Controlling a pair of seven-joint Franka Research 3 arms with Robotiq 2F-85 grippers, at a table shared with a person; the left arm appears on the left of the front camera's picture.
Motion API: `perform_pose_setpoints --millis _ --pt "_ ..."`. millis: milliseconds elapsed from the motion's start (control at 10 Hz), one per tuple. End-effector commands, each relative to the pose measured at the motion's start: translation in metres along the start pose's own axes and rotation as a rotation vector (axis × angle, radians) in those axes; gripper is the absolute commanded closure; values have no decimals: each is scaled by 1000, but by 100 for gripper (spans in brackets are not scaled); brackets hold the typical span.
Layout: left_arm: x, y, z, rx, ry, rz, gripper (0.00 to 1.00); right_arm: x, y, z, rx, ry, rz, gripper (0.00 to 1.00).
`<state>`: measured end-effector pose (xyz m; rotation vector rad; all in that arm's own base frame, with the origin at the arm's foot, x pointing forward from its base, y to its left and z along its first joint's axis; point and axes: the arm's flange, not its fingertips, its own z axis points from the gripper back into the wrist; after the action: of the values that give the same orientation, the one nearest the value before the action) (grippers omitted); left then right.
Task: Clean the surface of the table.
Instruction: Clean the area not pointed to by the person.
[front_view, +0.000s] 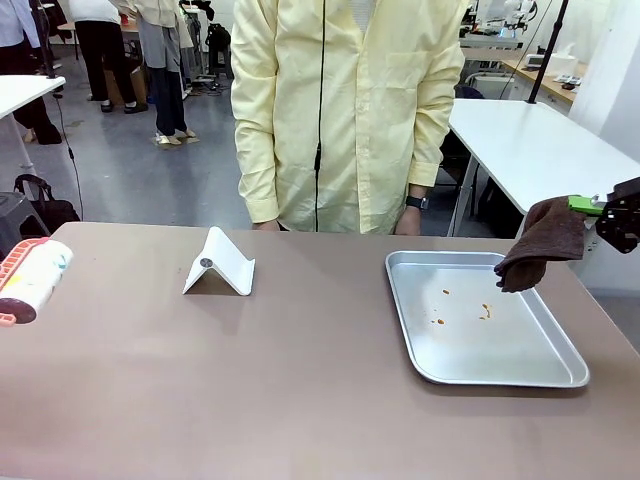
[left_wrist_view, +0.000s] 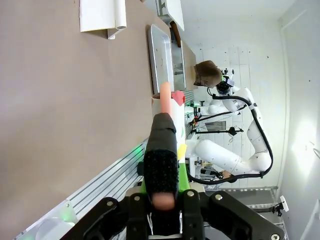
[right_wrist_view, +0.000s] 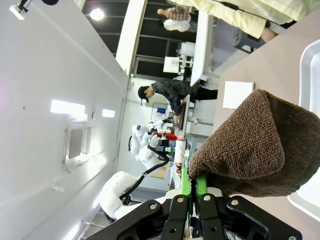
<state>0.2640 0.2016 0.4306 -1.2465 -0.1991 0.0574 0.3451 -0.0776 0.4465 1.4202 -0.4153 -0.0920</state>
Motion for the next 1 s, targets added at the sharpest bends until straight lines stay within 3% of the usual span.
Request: perform_pose_setpoints --millis 0,700,800,900 --pt "-1 -4 1 -4 -9 9 78 0 5 0 12 -5 -2 100" --pt "-1 -4 1 -4 -9 9 78 0 5 0 12 -5 -2 100" --pt "-1 -4 1 -4 -9 9 78 0 0 0 0 0 0 96" --pt "-1 -4 1 -4 -9 9 78 12 2 -11 -110 109 5 96"
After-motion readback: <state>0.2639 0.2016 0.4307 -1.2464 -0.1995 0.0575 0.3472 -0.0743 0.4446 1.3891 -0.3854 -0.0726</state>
